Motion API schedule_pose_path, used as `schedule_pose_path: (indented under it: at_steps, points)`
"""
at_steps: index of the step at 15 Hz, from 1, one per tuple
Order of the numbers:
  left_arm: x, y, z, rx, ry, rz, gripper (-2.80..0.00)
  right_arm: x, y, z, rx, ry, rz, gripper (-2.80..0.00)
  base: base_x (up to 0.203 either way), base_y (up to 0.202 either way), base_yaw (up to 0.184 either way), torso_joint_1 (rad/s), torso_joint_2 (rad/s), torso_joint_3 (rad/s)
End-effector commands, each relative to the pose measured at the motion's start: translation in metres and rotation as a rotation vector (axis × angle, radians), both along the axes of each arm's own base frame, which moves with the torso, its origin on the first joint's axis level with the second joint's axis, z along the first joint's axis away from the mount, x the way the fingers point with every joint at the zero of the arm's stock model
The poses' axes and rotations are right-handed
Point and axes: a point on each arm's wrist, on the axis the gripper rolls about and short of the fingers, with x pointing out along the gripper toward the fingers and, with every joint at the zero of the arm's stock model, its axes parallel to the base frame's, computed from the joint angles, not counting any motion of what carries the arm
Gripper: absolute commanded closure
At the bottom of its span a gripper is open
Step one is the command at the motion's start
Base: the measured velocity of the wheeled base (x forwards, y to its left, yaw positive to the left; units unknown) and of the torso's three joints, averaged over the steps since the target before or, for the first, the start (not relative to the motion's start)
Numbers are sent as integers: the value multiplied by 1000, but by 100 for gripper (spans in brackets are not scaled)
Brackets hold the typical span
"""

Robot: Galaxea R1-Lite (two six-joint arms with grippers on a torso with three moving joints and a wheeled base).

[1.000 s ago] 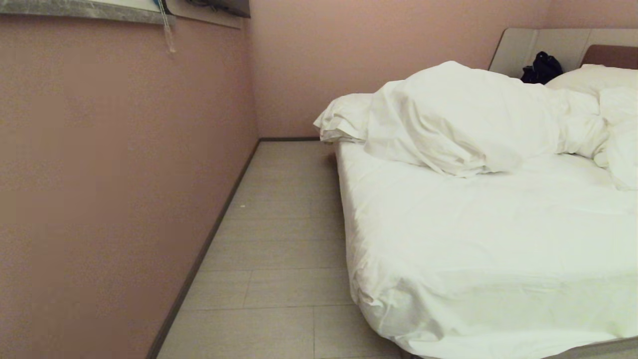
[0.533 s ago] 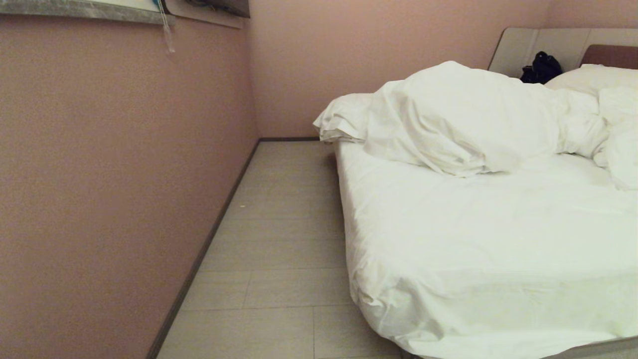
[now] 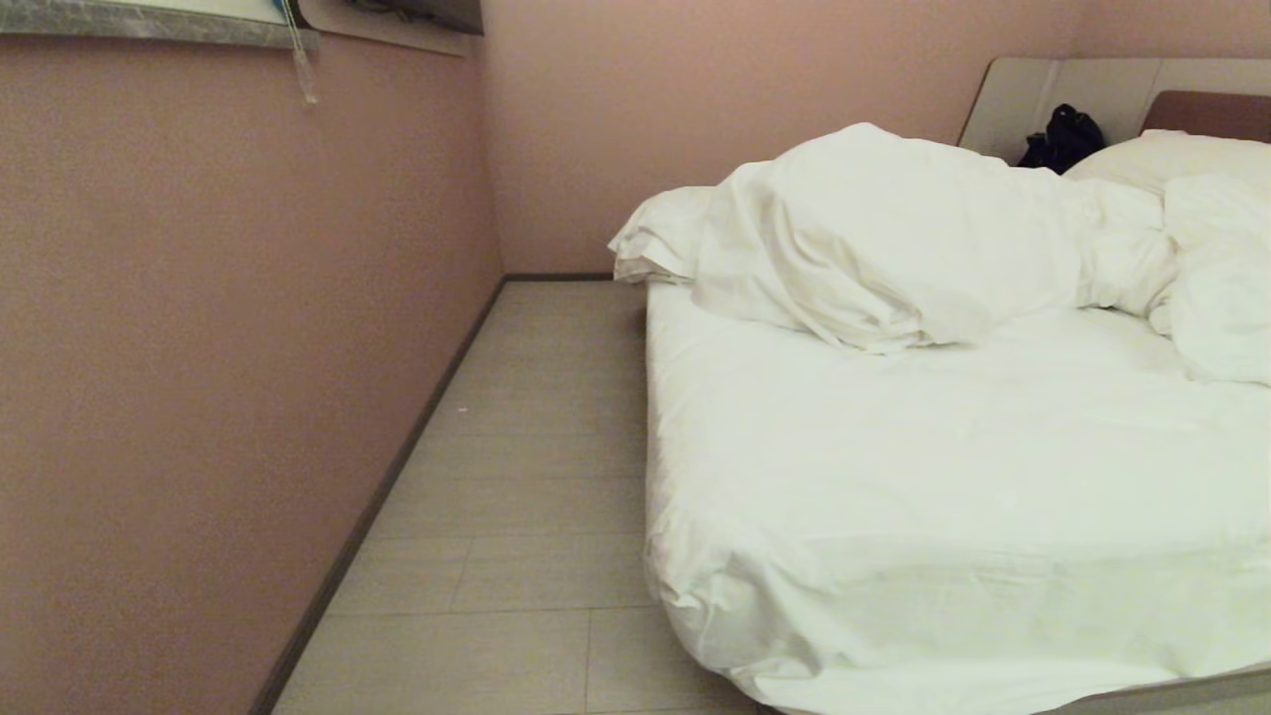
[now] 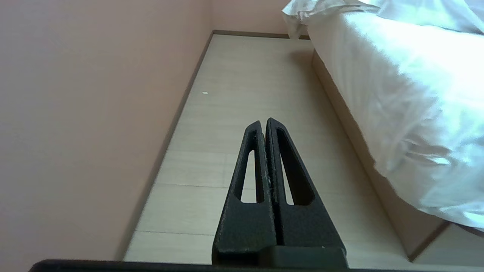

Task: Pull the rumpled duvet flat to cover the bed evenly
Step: Hold the folded corner of the quilt

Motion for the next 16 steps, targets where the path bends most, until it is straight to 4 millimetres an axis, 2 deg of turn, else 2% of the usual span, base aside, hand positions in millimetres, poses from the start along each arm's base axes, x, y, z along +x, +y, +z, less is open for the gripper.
schedule_pose_path:
  at_steps: [1, 16]
  points:
    - [0, 0, 0, -1, 0, 1, 0, 0, 0, 0, 0, 0, 0, 0, 0, -192, -1, 0, 2, -1]
    - [0, 0, 0, 7, -1, 1, 0, 0, 0, 0, 0, 0, 0, 0, 0, -192, 0, 2, 2, 2]
